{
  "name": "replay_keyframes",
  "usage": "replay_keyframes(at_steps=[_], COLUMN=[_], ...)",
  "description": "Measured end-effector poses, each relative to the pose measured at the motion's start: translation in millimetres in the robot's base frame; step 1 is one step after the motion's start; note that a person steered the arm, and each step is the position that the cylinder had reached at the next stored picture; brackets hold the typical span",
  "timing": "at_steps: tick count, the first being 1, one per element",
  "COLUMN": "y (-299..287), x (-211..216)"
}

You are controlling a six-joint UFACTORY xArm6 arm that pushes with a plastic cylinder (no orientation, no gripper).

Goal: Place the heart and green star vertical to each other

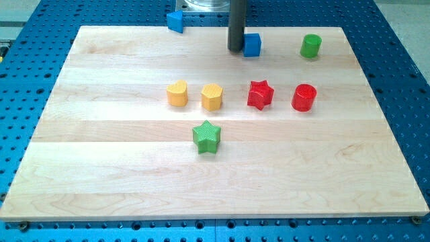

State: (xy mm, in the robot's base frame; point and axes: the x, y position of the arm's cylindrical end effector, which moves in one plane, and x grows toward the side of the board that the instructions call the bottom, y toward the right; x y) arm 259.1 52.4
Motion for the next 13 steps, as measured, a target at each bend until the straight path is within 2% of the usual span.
replay_keyframes(at_steps=[1, 2, 4, 5, 6, 7, 8, 9, 10, 11, 12, 13], y=[14.9, -6.7, -231.3, -265.1, -256.7, -257.0, -222.4, -162.8, -163.6, -162.4, -179.8, -117.4], x=[13.3, 38.9, 188.1, 229.0, 314.4, 358.6, 352.3, 332.1, 291.1, 277.1, 335.5, 339.6])
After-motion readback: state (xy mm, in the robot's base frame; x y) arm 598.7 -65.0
